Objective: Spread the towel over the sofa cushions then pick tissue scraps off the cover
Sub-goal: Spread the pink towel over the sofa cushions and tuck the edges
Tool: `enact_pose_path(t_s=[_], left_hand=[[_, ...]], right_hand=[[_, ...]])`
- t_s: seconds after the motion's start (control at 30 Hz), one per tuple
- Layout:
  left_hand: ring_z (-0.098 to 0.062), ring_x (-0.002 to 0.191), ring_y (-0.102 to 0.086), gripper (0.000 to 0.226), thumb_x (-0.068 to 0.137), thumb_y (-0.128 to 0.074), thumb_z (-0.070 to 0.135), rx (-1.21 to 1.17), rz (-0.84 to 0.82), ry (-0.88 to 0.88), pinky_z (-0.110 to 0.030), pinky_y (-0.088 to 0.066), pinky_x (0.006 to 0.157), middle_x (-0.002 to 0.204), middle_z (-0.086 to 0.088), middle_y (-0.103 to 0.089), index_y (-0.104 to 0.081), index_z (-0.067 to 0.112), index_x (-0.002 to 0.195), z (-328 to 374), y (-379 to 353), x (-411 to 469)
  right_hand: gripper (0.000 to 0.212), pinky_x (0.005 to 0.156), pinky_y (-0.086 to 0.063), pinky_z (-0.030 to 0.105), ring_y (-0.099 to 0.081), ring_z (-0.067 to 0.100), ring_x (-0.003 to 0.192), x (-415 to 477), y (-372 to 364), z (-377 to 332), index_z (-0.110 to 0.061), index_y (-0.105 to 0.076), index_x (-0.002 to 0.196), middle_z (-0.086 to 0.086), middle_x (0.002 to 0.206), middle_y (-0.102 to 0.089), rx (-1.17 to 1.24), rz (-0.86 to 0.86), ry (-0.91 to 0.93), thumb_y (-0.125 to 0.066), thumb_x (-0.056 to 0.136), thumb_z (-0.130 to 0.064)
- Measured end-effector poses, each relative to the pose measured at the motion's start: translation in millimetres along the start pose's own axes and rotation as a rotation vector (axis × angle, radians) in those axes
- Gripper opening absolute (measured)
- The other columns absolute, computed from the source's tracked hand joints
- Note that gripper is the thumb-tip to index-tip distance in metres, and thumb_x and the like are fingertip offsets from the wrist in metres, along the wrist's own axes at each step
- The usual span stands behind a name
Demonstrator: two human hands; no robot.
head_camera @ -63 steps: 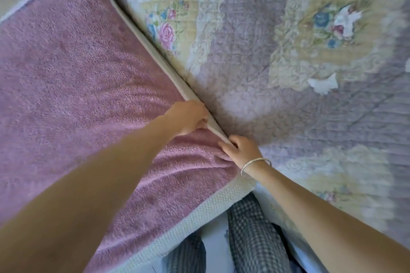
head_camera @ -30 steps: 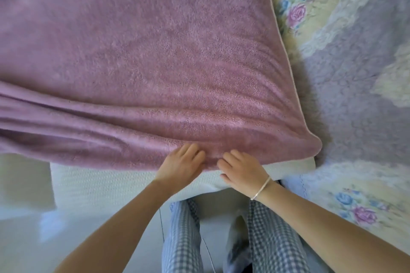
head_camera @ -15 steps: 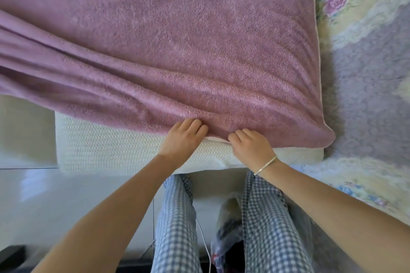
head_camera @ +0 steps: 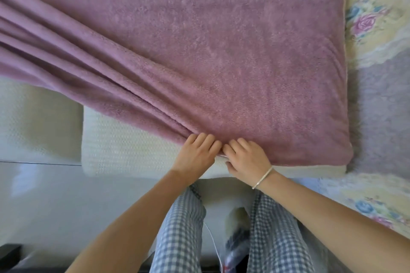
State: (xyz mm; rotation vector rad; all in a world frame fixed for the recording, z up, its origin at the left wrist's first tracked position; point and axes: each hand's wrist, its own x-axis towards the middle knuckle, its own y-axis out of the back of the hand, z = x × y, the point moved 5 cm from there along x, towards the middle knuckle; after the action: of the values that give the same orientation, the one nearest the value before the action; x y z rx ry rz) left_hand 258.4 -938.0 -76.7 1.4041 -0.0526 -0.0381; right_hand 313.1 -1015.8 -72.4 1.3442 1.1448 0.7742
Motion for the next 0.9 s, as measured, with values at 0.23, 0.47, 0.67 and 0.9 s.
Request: enact_pose_path(t_s=[0.23,0.47,0.67,0.9], left_hand=[[-0.018,0.054,-0.058,0.015,0.059,-0.067,0.004,0.090,-0.021,0.137,-0.025,-0.048,0.050,0.063,0.001,-0.061,-0.065,0.015,0.070,-93,20,-42],[-0.019,0.050,-0.057,0.019,0.063,-0.046,0.006,0.030,-0.094,0.159,-0.025,-0.049,0.053,0.056,0.000,-0.060,-0.063,0.013,0.060,-106,19,-65],[-0.019,0.055,-0.060,0.025,0.065,-0.040,0.011,-0.044,-0.190,0.238,-0.024,-0.053,0.057,0.059,0.002,-0.061,-0.065,0.015,0.063,-97,16,-86],[-0.019,0.062,-0.062,0.019,0.073,-0.046,0.021,-0.021,-0.003,0.264,-0.027,-0.043,0.070,0.071,0.001,-0.065,-0.054,0.014,0.089,-114,29,-69]], right_hand=[[0.028,0.028,-0.035,0.014,-0.051,0.010,0.026,47,7,-39,-0.015,-0.065,0.054,-0.005,0.032,-0.051,-0.116,0.124,-0.101,-0.041,0.066,-0.007],[0.030,0.027,-0.036,0.012,-0.051,0.009,0.024,37,7,-48,-0.011,-0.066,0.050,-0.004,0.030,-0.051,-0.139,0.058,0.057,-0.038,0.062,-0.010],[0.007,0.034,-0.038,0.012,-0.055,0.011,0.032,44,5,-61,-0.015,-0.062,0.045,-0.002,0.035,-0.056,-0.108,-0.013,0.108,-0.058,0.040,-0.019],[0.013,0.032,-0.041,0.017,-0.057,0.011,0.034,97,20,-89,-0.018,-0.066,0.059,-0.006,0.041,-0.056,-0.008,0.172,0.048,-0.060,0.071,-0.019]])
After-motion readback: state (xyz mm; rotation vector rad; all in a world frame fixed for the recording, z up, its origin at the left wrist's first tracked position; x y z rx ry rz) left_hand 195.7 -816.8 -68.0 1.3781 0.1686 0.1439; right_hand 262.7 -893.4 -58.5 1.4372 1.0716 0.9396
